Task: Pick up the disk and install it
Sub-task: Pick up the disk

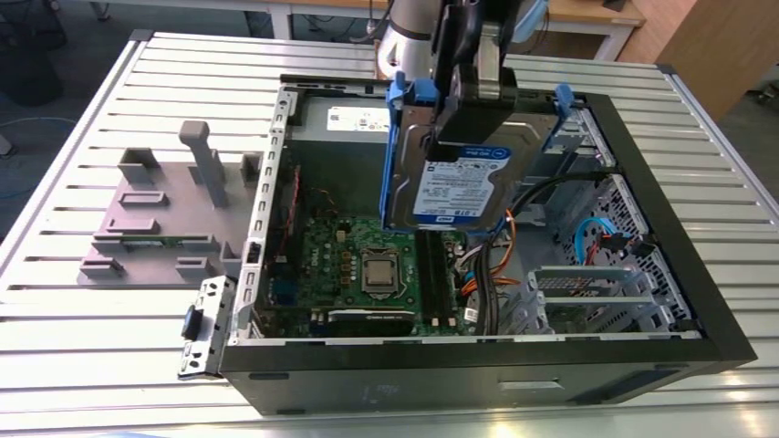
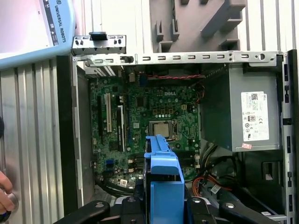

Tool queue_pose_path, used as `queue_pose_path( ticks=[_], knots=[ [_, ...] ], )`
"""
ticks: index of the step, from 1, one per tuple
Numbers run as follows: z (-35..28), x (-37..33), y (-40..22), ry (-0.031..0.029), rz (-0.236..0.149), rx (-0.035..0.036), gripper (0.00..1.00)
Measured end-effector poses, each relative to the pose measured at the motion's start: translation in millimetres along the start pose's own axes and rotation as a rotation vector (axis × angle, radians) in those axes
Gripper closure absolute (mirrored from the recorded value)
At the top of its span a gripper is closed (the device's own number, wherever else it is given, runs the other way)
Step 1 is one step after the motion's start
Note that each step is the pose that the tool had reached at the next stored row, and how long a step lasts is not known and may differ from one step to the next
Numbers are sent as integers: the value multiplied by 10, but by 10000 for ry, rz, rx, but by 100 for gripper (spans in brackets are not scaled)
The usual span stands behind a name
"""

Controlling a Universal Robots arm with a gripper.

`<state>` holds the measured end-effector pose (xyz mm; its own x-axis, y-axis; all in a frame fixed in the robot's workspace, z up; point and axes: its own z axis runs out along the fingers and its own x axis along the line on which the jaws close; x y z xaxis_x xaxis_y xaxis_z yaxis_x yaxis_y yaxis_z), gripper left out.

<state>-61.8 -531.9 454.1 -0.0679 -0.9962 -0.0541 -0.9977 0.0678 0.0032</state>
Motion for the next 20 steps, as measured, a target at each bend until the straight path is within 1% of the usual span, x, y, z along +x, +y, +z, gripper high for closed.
queue_pose_path(
  ticks=[20],
  knots=[
    [20, 79, -9, -1, 0, 0, 64]
  ],
)
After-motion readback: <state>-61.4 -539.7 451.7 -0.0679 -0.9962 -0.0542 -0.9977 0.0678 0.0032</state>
